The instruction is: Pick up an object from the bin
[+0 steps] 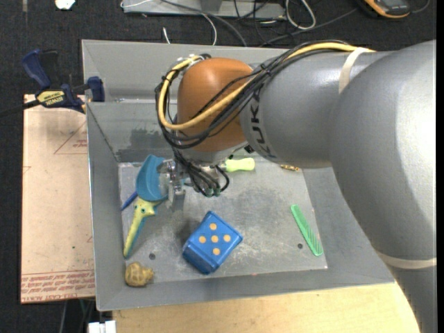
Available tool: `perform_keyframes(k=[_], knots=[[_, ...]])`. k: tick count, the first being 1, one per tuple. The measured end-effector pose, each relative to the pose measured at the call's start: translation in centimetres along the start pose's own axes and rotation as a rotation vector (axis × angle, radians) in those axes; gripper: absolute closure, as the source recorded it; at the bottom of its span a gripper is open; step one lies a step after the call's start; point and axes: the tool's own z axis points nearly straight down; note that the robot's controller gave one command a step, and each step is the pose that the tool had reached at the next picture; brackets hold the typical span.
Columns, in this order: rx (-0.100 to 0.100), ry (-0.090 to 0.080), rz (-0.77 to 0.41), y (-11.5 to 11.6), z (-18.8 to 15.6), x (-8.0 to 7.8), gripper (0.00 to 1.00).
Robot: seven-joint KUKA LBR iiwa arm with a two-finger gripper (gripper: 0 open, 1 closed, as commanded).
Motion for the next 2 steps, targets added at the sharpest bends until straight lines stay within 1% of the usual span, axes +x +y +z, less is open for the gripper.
perform_keyframes(k=[1, 2], knots=[[-0.002, -0.002, -0.165, -2.7, 4.0, 2.5, 1.0], [-0.003, 0.005, -0.194, -2.1, -0.8, 1.1, 1.0]])
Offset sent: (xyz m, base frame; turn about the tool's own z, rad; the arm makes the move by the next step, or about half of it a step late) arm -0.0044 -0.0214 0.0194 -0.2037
